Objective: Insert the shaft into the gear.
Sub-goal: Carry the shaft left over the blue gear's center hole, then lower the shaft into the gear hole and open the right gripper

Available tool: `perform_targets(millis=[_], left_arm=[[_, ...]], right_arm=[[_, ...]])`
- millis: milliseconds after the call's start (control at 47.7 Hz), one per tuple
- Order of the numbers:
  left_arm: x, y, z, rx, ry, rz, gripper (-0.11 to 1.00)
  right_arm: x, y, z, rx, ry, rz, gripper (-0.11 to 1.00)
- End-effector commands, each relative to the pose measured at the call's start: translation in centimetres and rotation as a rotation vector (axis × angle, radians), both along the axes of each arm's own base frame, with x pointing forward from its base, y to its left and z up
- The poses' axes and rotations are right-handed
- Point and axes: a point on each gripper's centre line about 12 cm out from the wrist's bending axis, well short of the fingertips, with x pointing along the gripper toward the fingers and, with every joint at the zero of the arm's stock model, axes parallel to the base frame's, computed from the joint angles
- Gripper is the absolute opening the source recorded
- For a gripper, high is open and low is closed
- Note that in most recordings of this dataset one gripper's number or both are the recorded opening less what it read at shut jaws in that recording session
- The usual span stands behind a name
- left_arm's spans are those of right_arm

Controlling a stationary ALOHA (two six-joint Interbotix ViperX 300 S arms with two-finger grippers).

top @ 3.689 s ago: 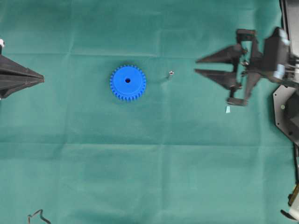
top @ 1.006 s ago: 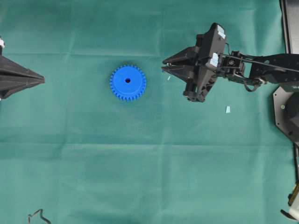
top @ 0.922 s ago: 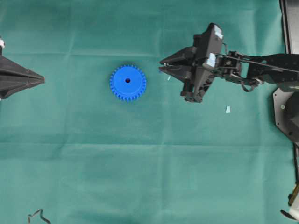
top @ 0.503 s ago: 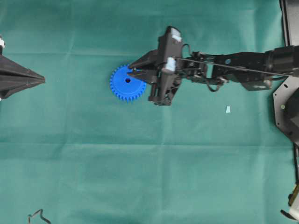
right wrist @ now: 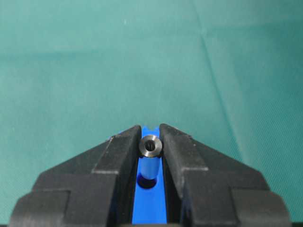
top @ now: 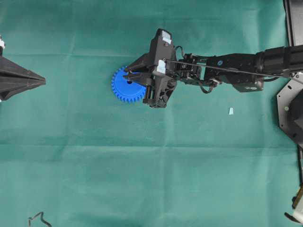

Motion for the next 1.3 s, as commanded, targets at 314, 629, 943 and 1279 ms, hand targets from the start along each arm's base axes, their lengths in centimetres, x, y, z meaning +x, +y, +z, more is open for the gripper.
perform_targets(millis=[314, 629, 943, 1279], left_arm=[[0.2, 0.0, 0.9, 0.001, -0.023, -0.002, 0.0], [0.3, 0.0, 0.9, 0.003, -0.021, -0.002, 0.0], [0.3, 0.0, 0.9, 0.001, -0.021, -0.002, 0.0], [0.3, 0.0, 0.9, 0.003, -0.021, -0.002, 0.0]], right_arm=[[0.8, 0.1, 0.7, 0.0, -0.037, -0.001, 0.18], [1.0, 0.1, -0.6, 0.004, -0.01, -0.001, 0.18], [1.4, 0.1, -2.1, 0.007, 0.015, 0.001, 0.18], [1.3, 0.4, -2.4, 0.009, 0.022, 0.006, 0.18]])
